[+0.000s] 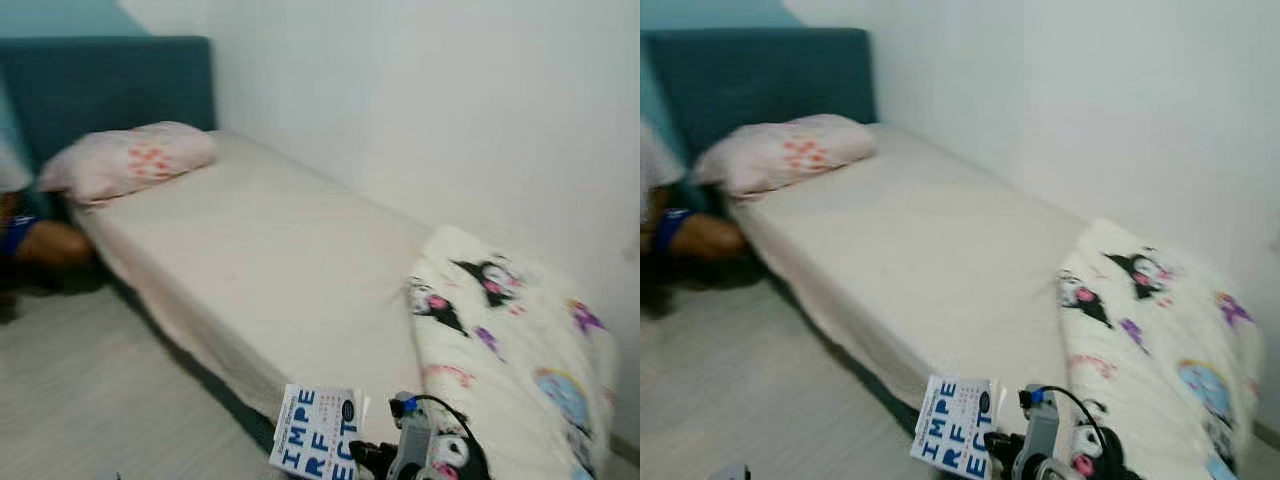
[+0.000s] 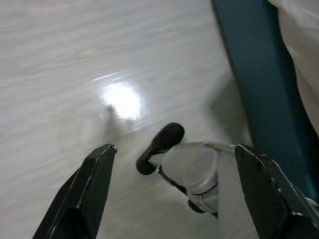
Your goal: Clean up the room
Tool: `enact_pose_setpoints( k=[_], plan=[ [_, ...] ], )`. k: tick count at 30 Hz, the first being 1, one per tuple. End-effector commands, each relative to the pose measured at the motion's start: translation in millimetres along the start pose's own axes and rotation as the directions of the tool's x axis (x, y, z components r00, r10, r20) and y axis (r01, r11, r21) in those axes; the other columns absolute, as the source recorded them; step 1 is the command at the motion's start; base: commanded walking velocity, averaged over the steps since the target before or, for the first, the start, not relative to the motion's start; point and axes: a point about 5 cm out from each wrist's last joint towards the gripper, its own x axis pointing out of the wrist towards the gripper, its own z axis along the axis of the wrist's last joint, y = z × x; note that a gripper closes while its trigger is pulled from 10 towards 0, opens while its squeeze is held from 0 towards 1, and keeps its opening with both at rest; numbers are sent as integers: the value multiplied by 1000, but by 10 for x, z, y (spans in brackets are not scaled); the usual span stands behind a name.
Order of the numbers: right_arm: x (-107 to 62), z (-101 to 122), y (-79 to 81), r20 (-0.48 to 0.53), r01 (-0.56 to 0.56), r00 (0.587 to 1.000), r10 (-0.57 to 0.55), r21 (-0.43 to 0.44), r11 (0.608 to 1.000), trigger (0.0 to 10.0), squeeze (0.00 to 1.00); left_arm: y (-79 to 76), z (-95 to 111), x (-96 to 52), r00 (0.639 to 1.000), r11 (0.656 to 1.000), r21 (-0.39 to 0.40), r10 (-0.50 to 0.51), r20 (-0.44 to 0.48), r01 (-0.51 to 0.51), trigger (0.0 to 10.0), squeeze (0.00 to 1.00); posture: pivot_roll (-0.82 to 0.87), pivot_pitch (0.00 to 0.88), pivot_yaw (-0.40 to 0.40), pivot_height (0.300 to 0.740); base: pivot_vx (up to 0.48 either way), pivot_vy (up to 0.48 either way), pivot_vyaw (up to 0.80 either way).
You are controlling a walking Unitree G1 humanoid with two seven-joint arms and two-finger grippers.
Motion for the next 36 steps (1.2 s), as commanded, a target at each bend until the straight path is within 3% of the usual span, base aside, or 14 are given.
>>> enact_pose_setpoints(
  k=[1,9,13,14,17,20,23,27,29,31,36],
  plan=[
    [-19,17,-38,9,17,1000,-17,-12,1000,10000,0,-70,-31,9,1000,1000,13,-17,-11,17,10000,0,155,0,-147,726,0,0,756],
    [-47,-113,-66,-32,48,998,-49,-33,998,10000,0,-80,-27,12,1000,999,50,-14,-14,15,10000,0,150,0,-138,726,0,0,755],
    [-107,-251,-144,-73,115,990,-117,-36,993,10000,0,-79,-38,10,1000,997,71,-14,-21,16,10000,0,143,0,-127,726,0,0,753],
    [-165,-369,-210,-110,170,979,-174,-41,985,10000,0,-131,10,28,999,996,87,-34,-7,34,10000,0,155,0,-132,726,0,0,756],
    [-202,-441,-247,-133,202,970,-206,-45,978,10000,0,-193,89,53,998,994,95,-57,16,55,10000,0,158,0,-133,726,0,0,750],
    [-208,-456,-253,-135,215,966,-219,-44,976,10000,0,-254,161,74,996,990,118,-85,32,80,10000,0,166,0,-122,726,0,0,754],
    [-218,-472,-269,-125,247,961,-248,-25,969,10000,0,-415,338,114,985,971,193,-159,72,143,10000,0,149,0,-113,726,0,0,756],
    [-214,-474,-258,-131,229,963,-234,-50,972,10000,0,-548,423,135,976,962,215,-194,94,171,10000,0,147,0,-122,726,0,0,756],
    [-214,-478,-257,-135,228,963,-235,-61,972,10000,0,-570,423,137,976,957,230,-199,92,174,10000,0,147,0,-122,726,0,0,756],
    [-220,-479,-266,-135,233,961,-240,-65,970,10000,0,-579,399,140,983,944,304,-164,86,131,10000,0,134,0,-117,726,0,0,750],
    [-216,-474,-261,-136,230,962,-238,-74,970,10000,0,-502,308,127,990,944,313,-131,55,108,10000,0,131,0,-116,726,0,0,750]
  ],
)
